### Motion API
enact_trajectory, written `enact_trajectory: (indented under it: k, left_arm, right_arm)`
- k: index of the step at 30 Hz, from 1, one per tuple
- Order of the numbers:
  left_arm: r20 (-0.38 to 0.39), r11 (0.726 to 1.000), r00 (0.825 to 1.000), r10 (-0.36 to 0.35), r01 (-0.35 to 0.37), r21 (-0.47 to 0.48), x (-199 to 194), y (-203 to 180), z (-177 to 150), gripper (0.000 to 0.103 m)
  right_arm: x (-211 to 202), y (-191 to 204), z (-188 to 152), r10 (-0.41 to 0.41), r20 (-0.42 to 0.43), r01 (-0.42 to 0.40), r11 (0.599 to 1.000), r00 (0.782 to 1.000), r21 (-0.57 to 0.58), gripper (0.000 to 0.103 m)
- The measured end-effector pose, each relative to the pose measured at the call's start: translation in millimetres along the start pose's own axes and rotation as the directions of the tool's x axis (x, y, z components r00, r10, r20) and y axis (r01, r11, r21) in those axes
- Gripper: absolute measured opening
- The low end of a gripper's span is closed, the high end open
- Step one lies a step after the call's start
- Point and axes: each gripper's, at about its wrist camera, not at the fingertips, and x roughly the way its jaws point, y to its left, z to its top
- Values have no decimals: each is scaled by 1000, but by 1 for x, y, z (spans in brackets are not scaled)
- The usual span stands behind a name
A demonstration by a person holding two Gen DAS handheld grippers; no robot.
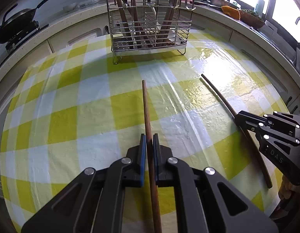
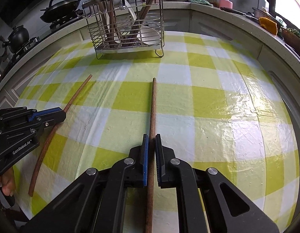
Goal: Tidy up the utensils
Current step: 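Lift the chopstick upright with the left tool while the right tool lifts its chopstick upright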
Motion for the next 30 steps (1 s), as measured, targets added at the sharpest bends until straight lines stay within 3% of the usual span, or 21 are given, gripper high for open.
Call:
enact_trajectory:
  k: [30]
  left_arm:
    - [134, 997, 991, -28, 38, -74, -53, 20, 25, 7]
  right_arm:
    - [-49, -3, 22, 21, 99, -22, 1000, 995, 6, 8]
